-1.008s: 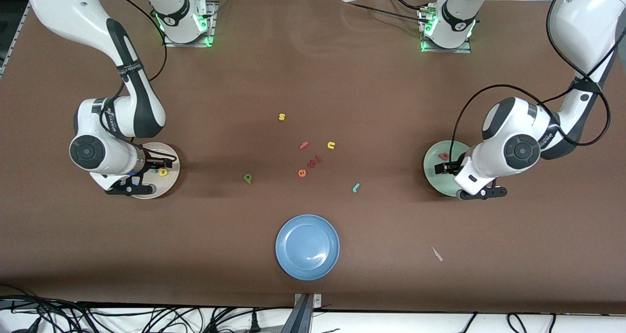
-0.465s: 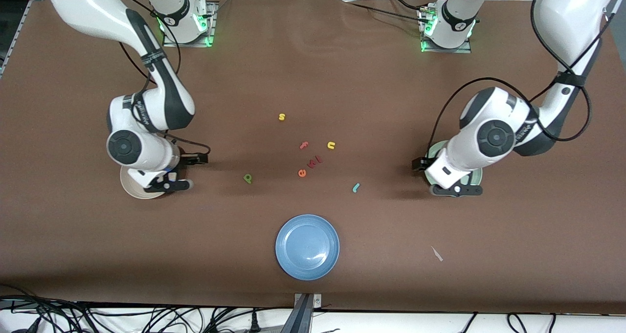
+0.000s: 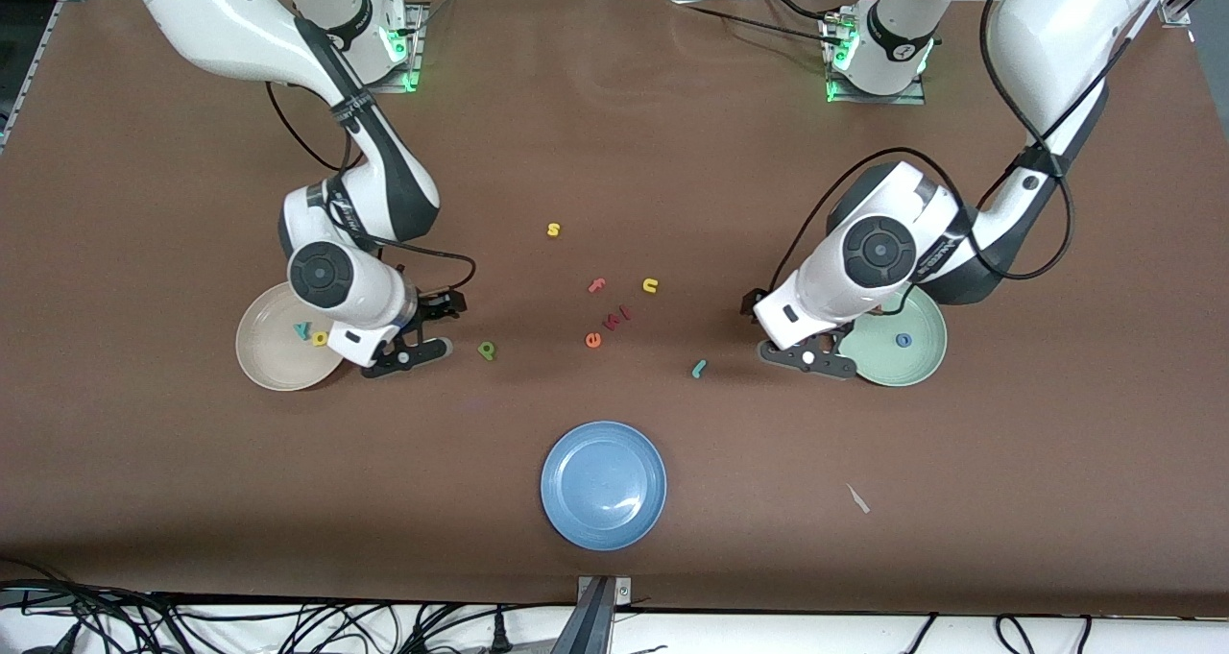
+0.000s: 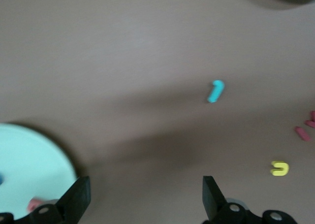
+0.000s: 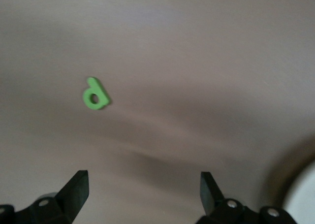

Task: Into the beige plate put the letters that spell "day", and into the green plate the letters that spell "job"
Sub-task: 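Grasp the cyan l with the left gripper while the right gripper grasps green d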

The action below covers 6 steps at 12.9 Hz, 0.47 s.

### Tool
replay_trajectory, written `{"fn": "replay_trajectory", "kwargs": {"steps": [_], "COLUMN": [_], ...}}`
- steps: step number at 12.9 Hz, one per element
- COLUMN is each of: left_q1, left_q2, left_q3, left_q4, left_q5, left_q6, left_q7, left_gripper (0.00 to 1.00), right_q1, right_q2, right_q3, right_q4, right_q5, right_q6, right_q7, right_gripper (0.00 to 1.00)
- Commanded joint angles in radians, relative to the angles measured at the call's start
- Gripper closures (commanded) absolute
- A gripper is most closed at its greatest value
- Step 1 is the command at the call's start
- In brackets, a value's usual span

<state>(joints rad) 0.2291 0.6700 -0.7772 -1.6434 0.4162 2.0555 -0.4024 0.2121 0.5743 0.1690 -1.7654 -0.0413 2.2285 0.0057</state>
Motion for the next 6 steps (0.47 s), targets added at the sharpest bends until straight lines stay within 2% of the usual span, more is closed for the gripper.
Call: {"fn": "replay_trajectory", "kwargs": {"steps": [1, 3, 4, 5, 6], "left_q1": [-0.043, -0.080, -0.117, -0.157, -0.198], "left_q2": [0.069, 0.109, 0.112, 0.112, 0.117], "left_q3": [0.006, 0.022, 0.057, 0.099, 0.142], "left_q4": [0.040, 0.040, 0.040, 0.040, 0.040], "left_q5": [0.024, 0.030, 0.035, 0.055, 0.070], "left_q6": [0.076, 0.176, 0.213, 0.233, 0.258], "left_q7": [0.083, 0.115, 0.128, 0.146, 0.158], "left_gripper": [0.00, 0.00, 0.01, 0.08, 0.25], "right_q1": [0.036, 0.050, 0.058, 0.061, 0.061], "right_q2": [0.030, 0.047, 0.061, 0.071, 0.073], "right_q3": [0.000, 0.000, 0.001, 0.000, 0.000], "right_q4": [0.026, 0.015, 0.009, 0.008, 0.007], "right_q5": [-0.012, -0.058, -0.080, -0.084, -0.098], "right_q6": [0.049, 0.109, 0.161, 0.181, 0.195], "right_q7": [-0.101, -0.116, -0.125, -0.128, -0.151], "right_gripper": [0.00, 0.00, 0.00, 0.00, 0.00]}}
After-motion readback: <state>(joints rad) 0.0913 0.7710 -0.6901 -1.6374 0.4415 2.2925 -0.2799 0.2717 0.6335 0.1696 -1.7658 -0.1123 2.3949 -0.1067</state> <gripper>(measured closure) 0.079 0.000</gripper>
